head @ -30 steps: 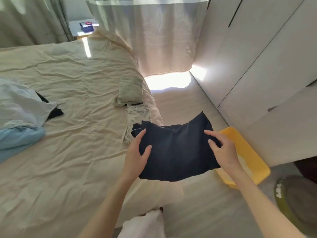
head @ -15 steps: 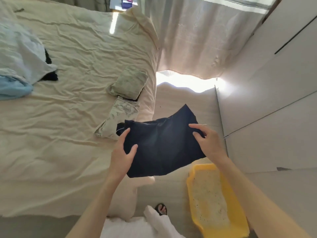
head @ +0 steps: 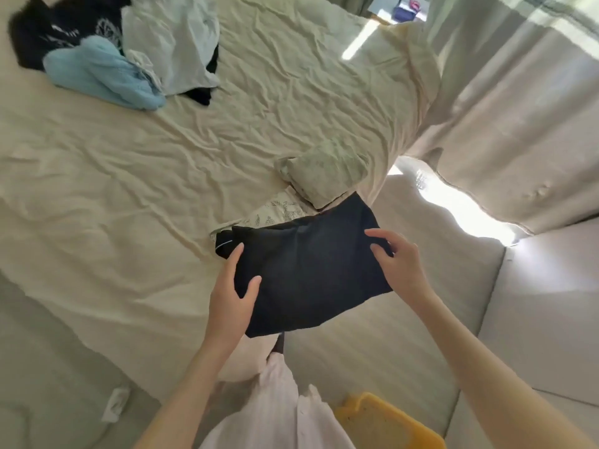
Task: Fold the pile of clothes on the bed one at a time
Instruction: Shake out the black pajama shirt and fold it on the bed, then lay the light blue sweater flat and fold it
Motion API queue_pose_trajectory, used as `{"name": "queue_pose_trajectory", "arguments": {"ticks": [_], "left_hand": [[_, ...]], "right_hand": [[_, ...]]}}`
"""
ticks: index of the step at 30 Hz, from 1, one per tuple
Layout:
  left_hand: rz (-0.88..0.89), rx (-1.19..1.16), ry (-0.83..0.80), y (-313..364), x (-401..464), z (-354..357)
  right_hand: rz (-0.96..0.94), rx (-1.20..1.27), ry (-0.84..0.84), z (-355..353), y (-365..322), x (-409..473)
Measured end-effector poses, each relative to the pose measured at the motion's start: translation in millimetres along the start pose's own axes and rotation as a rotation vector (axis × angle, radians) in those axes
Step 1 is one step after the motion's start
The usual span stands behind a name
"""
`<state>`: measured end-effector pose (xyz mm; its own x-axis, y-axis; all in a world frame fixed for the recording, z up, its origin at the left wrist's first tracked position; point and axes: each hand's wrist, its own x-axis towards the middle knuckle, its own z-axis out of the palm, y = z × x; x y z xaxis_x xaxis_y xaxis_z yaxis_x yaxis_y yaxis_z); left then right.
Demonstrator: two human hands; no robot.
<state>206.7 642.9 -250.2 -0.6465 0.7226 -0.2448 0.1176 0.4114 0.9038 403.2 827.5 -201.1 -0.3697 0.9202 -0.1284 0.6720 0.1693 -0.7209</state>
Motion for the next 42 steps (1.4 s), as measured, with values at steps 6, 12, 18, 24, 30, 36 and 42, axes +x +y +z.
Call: {"name": "queue_pose_trajectory", "arguments": {"ticks": [6, 12, 18, 24, 30, 36, 42], "left_hand": [[-0.014, 0.034, 0.315, -4.9, 57.6, 12.8], [-0.171, -0.097, 0.404, -57.4, 97.6, 41.5], [-0.238, -0.108, 0.479, -96.8, 116.9, 60.0], [-0.141, -0.049, 0.525, -89.3, 113.4, 60.2], [-0.452, 0.164, 0.273, -98.3, 116.6, 60.0], [-0.389, 0.315, 0.250, -71.5, 74.5, 43.3], [-0.352, 0.338, 0.366, -53.2, -8.4, -14.3]], "right_hand": [[-0.113, 0.074, -0.136, 48.3, -15.4, 112.3], [-0.118, 0.017, -0.303, 109.1, 17.3, 184.4], [0.014, -0.049, -0.357, 150.3, 54.8, 213.1], [-0.089, -0.017, -0.282, 149.4, 50.2, 211.8], [-0.250, -0.498, -0.339, 156.0, 40.7, 189.0], [-0.509, -0.602, -0.512, 153.1, 13.9, 141.8], [-0.616, -0.487, -0.629, 150.1, -39.5, 79.6]]}}
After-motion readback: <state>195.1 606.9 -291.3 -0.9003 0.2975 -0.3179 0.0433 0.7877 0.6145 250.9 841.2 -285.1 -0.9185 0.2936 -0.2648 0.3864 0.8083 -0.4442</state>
